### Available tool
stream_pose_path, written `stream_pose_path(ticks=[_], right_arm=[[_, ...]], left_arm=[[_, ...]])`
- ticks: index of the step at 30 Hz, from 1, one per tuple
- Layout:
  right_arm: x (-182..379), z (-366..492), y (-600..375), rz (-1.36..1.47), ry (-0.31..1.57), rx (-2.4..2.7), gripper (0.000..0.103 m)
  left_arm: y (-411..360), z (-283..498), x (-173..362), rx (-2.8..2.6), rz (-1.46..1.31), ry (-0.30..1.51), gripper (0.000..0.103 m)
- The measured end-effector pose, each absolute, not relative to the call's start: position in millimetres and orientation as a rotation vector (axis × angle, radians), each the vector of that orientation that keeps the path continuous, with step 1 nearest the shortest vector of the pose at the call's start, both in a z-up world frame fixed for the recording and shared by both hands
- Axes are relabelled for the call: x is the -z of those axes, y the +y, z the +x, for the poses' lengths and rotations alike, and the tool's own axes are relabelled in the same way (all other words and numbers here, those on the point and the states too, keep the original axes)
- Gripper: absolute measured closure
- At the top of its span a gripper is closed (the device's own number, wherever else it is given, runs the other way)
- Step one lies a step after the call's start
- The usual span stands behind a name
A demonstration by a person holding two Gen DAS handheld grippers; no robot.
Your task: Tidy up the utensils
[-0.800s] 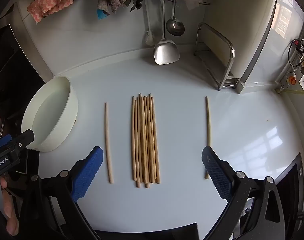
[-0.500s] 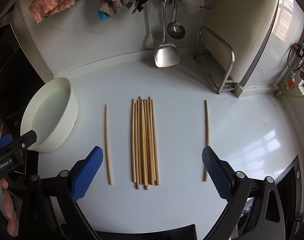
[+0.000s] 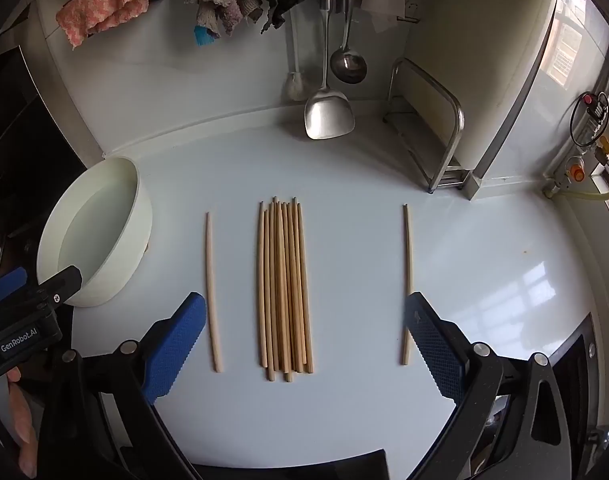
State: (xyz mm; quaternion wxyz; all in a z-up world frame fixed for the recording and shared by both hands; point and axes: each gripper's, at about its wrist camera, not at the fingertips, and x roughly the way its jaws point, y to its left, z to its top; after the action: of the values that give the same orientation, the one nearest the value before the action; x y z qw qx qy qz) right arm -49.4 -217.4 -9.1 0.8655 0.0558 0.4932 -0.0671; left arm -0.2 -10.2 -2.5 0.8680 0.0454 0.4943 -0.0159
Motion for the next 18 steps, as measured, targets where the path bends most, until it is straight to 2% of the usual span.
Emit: stream_pose_path(ticks=[18], right_arm=[[6.3,-46.5,-218.8,0.135,1.018,0.145,0.008]], left_arm=[[-19.0,-1.6,1.7,0.029,0.11,1.026,0.006]])
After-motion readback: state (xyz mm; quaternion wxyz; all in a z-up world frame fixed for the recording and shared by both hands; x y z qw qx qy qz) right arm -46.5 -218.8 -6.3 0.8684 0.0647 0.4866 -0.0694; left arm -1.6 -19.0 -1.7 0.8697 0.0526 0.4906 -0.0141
